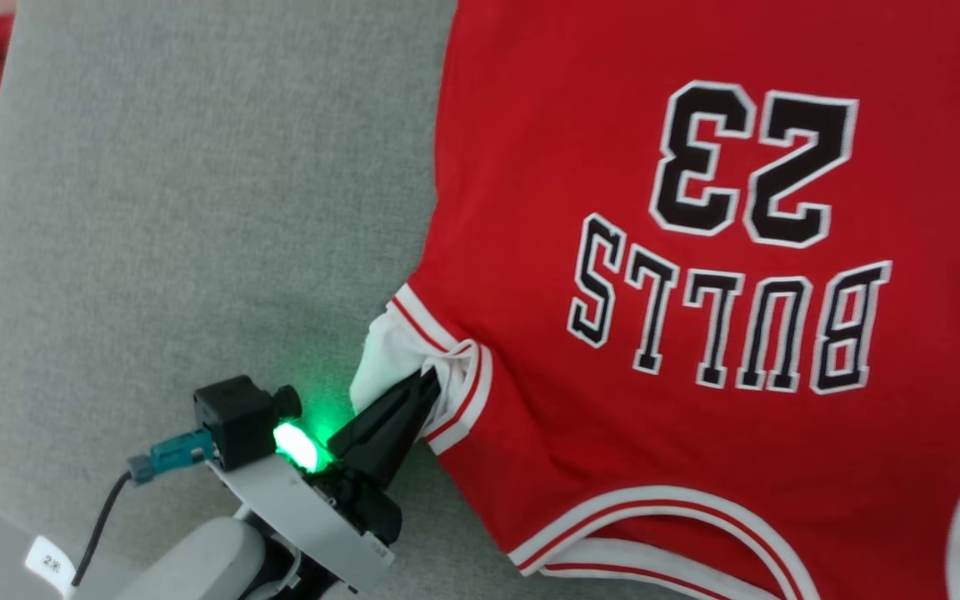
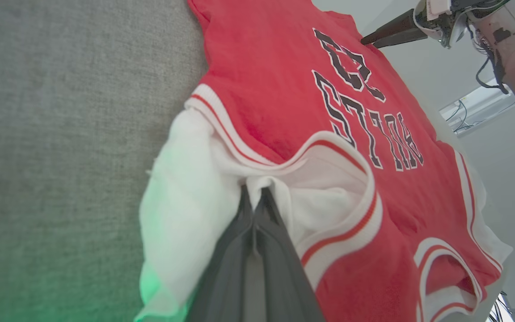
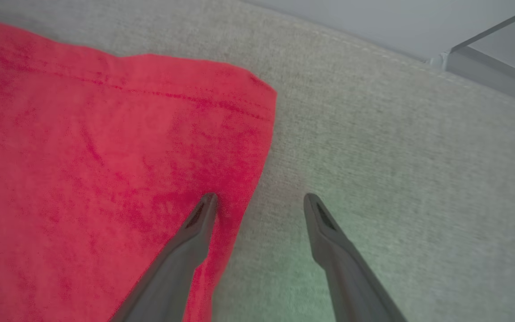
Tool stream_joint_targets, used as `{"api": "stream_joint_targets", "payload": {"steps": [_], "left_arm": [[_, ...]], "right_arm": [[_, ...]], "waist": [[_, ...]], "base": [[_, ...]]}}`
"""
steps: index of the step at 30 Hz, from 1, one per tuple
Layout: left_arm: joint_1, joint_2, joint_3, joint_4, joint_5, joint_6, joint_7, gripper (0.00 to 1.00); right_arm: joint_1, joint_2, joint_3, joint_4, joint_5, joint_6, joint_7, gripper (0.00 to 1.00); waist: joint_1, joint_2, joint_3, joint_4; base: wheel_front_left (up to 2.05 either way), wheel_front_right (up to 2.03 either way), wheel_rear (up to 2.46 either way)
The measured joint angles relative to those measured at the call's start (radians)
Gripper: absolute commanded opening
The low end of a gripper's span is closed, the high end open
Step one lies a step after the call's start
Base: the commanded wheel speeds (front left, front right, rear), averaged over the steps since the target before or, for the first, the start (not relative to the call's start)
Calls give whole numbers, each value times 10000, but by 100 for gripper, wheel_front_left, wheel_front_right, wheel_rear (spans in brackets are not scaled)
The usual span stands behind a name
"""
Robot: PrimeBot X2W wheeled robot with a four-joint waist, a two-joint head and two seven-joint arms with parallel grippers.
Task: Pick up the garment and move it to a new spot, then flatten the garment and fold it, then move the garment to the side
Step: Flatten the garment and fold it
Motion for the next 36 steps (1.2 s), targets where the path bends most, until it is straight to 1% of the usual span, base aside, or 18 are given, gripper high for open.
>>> {"api": "stream_joint_targets", "payload": {"steps": [3, 6, 7, 8, 9, 10, 11, 12, 19, 23, 27, 32, 36], "left_arm": [[-188, 88, -226, -159, -151, -12, -151, 0], [-351, 165, -391, -236, -305, -52, -249, 0], [-401, 182, -443, -253, -339, -54, -290, 0], [-463, 196, -483, -268, -389, -54, -314, 0], [-496, 207, -522, -270, -431, -56, -328, 0], [-526, 222, -558, -270, -477, -58, -359, 0], [-558, 240, -598, -263, -499, -58, -372, 0], [-590, 253, -635, -257, -541, -58, -376, 0], [-682, 407, -713, -213, -656, -56, -435, 0], [-682, 426, -675, -117, -727, -54, -431, 0], [-658, 443, -491, -4, -752, -31, -403, 0], [-455, 562, -267, 75, -750, 4, -403, 0], [-203, 694, -46, 44, -744, 6, -401, 0]], "right_arm": [[-450, -31, 65, 349, -339, 0, 61, 100], [-724, -31, 17, 575, -370, -2, -2, 100], [-774, -36, 13, 629, -372, -4, -73, 96], [-825, -46, 13, 685, -372, -10, -153, 57], [-850, -54, 23, 721, -372, -10, -236, 39], [-851, -48, 38, 755, -368, -10, -305, 31], [-854, -36, 40, 815, -330, -10, -393, 8], [-856, -12, 42, 880, -305, -10, -460, 0], [-872, 148, 117, 1241, -67, -4, -953, 0], [-804, 182, 182, 1526, 113, -4, -1206, 0], [-523, 142, 439, 1632, 529, -4, -1448, 0], [96, -79, 1127, 1273, 1331, -4, -1806, 0], [911, -531, 1764, 464, 2263, -4, -2033, 0]], "waist": [[0, 0, 318, 202], [0, 0, 548, 365], [0, 0, 598, 409], [1, 0, 636, 446], [0, 0, 658, 473], [0, 0, 661, 484], [0, 0, 651, 483], [0, 0, 641, 477], [0, 0, 564, 323], [0, 0, 350, 225], [0, 0, 61, 99], [0, 0, -329, -122], [0, 0, -681, -331]], "base": [[0, 0, 0], [0, 0, 0], [0, 0, 0], [0, 0, 0], [0, 0, 0], [0, 0, 0], [0, 0, 0], [0, 0, 0], [0, 0, 0], [0, 0, 0], [0, 0, 0], [0, 0, 0], [0, 0, 0]]}}
